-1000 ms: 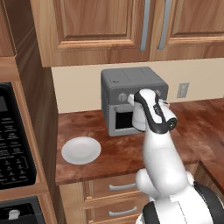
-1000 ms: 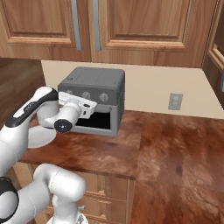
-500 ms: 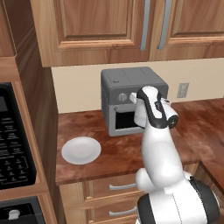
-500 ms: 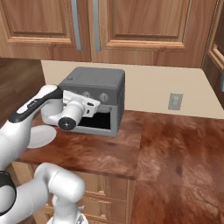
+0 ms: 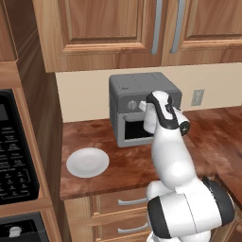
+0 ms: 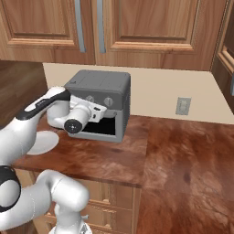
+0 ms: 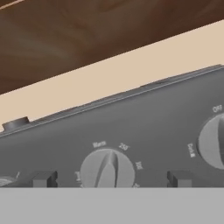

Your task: Pull the toaster oven rack outwards. Pick up the baguette from the plate and place it on the toaster oven rack. Close the toaster oven door fully and set the temperature to the lowest setting.

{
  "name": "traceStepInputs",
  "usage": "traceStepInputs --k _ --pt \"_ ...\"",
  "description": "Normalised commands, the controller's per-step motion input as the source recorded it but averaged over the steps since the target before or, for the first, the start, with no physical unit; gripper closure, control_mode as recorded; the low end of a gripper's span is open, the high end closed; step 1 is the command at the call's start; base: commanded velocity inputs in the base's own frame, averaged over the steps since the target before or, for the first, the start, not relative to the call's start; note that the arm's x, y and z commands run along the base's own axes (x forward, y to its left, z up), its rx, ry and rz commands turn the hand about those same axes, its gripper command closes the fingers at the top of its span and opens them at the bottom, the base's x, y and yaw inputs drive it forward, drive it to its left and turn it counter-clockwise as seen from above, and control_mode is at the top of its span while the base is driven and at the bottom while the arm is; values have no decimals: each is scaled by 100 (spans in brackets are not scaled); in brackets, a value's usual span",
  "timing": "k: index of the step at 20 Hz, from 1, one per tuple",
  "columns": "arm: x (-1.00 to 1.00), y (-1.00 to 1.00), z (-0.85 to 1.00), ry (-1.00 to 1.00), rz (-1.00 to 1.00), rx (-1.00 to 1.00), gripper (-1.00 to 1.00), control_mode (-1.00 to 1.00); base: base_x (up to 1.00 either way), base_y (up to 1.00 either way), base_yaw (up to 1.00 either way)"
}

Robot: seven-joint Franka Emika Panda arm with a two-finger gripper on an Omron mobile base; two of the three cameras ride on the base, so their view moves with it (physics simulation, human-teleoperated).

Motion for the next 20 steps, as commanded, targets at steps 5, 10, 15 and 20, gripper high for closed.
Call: traceStepInputs --k 5,10,15,20 --pt "30 8 -10 4 -6 0 -100 -100 0 0 0" --pt "34 10 -7 0 -7 0 100 -100 0 0 0" --pt "5 0 -3 1 -1 0 100 -100 0 0 0" --pt "0 0 0 0 0 0 100 -100 0 0 0"
